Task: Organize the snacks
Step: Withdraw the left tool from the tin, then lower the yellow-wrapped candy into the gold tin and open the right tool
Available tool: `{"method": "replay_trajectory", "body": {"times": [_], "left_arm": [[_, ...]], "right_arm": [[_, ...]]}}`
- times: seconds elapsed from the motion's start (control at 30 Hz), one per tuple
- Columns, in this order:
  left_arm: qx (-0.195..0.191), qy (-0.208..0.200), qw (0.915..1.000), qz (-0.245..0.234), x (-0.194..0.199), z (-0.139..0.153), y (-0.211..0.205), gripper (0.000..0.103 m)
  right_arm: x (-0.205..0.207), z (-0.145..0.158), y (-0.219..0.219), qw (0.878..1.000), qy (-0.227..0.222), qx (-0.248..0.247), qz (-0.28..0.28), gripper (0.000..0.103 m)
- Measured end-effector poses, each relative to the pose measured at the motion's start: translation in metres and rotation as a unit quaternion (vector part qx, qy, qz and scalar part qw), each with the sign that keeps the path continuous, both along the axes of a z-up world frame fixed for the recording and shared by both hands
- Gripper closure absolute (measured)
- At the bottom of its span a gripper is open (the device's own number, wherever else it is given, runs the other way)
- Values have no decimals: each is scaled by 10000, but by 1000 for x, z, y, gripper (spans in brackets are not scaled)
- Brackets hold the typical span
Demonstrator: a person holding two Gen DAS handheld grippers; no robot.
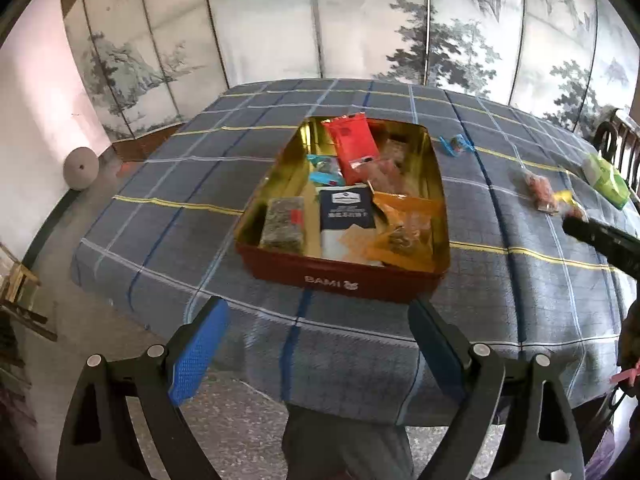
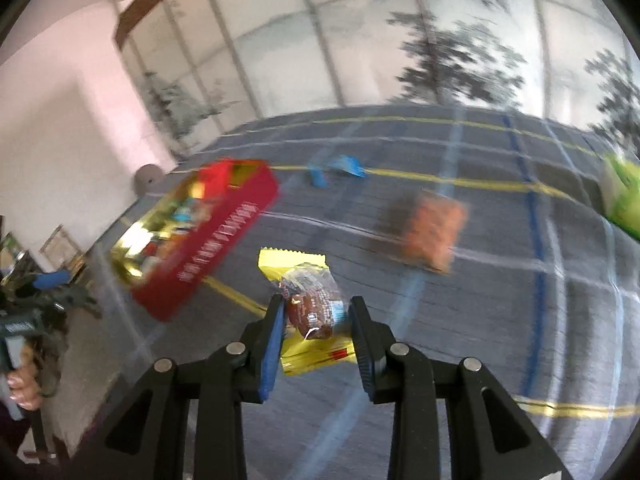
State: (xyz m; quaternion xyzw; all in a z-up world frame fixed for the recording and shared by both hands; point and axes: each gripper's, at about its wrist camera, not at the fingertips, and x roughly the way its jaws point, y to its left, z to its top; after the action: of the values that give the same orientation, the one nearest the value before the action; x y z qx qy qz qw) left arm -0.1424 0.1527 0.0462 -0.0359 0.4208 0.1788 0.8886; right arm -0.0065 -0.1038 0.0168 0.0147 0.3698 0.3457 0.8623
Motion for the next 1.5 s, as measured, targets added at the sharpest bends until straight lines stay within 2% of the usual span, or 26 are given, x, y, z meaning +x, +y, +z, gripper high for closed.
{"method": "replay_trajectory", "body": {"times": [0.17, 0.3, 0.37, 0.63, 0.77, 0.97, 1.17, 1.33, 1.5], "left_arm": [[-320, -42, 9994, 102, -10, -1, 11, 12], [-279, 52, 9994, 214, -13, -2, 18, 10], [-212, 129, 9994, 225, -13, -3, 21, 5], [209, 535, 9981, 220, -9, -13, 30, 1], [221, 623, 9975, 233, -9, -18, 36, 1], [-102, 622, 9977, 258, -13, -25, 49, 1], [-138, 620, 9974, 333, -16, -27, 57, 1], [-218, 639, 9970, 365, -16, -30, 60, 1], [-186, 626, 9973, 334, -16, -29, 57, 1]], "right_arm": [[-9, 32, 60, 9975, -124, 146, 682, 70], [-4, 43, 113, 9939, -14, 126, 1095, 70], [4, 43, 142, 9921, 163, 72, 1241, 70], [33, 30, 214, 9869, 852, 155, 1358, 70], [44, 21, 244, 9856, 1135, 35, 1252, 70], [52, 6, 271, 9817, 1368, -58, 1321, 69], [52, 0, 289, 9820, 1340, -154, 1320, 68], [54, 0, 289, 9820, 1370, 32, 1300, 62], [53, 5, 282, 9826, 1304, 193, 1307, 61]]}}
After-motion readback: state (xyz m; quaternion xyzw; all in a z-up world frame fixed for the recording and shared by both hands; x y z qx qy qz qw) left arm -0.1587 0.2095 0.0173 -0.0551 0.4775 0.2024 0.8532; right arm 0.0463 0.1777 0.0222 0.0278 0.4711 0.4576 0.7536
